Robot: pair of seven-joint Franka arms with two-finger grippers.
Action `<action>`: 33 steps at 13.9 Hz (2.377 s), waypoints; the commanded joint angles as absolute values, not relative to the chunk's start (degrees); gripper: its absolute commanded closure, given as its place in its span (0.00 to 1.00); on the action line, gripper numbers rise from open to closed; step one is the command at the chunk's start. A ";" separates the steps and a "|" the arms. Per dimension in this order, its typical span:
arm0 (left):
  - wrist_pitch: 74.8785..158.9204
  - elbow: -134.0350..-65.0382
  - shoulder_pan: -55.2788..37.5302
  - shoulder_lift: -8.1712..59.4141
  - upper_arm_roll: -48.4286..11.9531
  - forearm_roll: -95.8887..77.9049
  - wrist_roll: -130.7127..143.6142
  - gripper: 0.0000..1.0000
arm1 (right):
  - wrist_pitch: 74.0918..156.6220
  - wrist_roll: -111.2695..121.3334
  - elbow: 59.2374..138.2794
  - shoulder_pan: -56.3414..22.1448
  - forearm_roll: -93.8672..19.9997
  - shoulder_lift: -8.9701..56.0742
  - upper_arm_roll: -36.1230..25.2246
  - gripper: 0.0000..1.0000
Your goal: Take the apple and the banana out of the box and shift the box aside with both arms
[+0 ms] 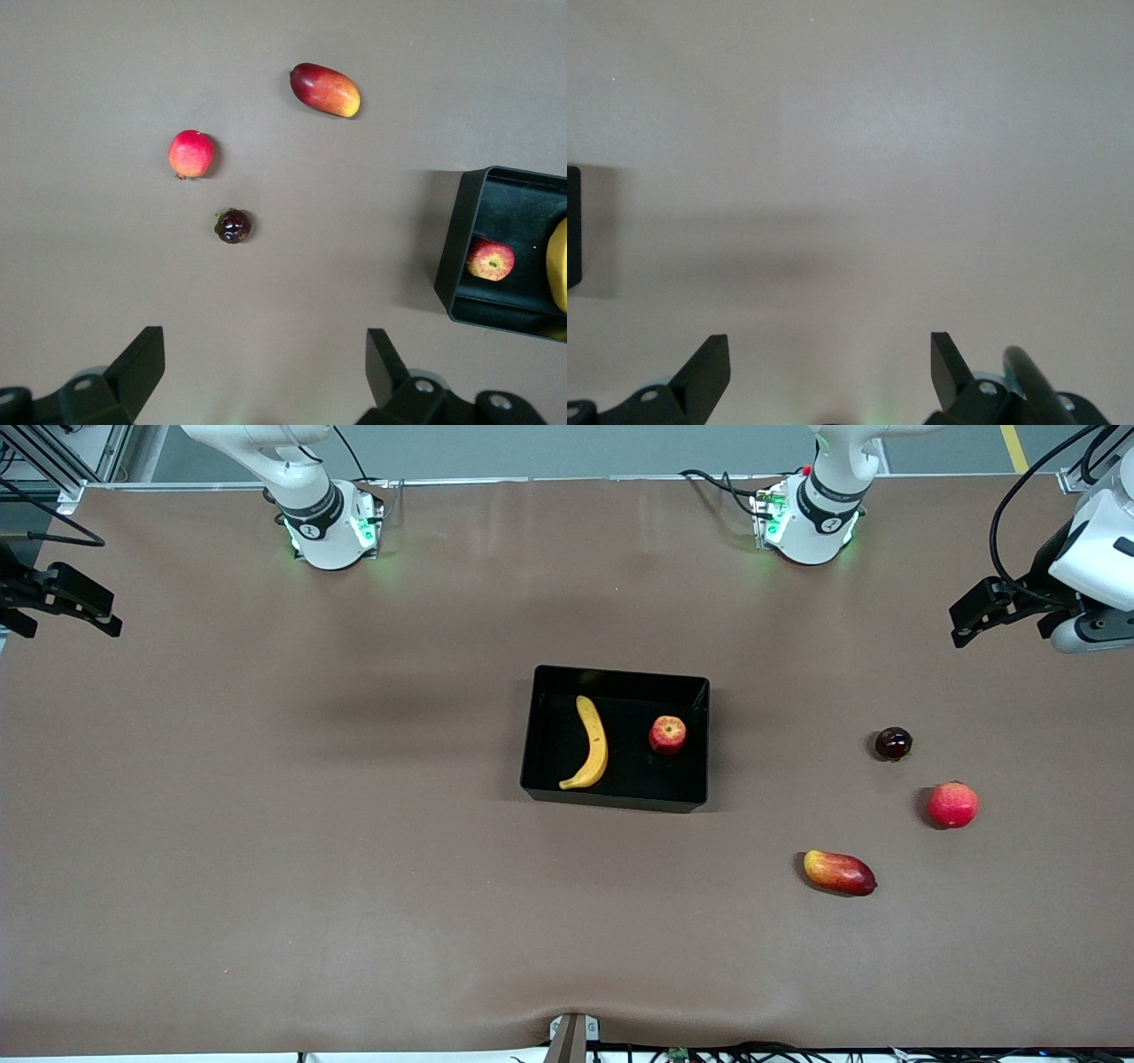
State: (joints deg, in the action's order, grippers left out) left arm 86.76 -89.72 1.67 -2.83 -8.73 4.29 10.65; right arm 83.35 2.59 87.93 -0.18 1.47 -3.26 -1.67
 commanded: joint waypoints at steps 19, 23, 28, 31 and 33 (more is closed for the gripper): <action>116.34 -105.35 -8.07 13.18 -26.10 11.05 53.21 0.00 | 82.88 1.93 86.66 0.44 2.64 -2.72 -1.41 0.00; 122.08 -108.28 -12.03 18.35 -26.10 14.48 74.48 0.00 | 82.88 1.93 86.75 0.53 2.55 -2.72 -1.41 0.00; 122.25 -107.76 -14.76 26.79 -26.19 23.81 101.39 0.00 | 82.88 1.85 86.75 0.26 2.64 -2.72 -1.41 0.00; 126.02 -107.49 -14.68 30.48 -26.10 24.34 110.71 0.00 | 82.88 1.85 86.75 0.35 2.64 -2.72 -1.41 0.00; 126.30 -107.40 -14.50 32.16 -26.02 25.31 113.89 0.00 | 82.88 1.85 86.75 0.35 2.55 -2.72 -1.41 0.00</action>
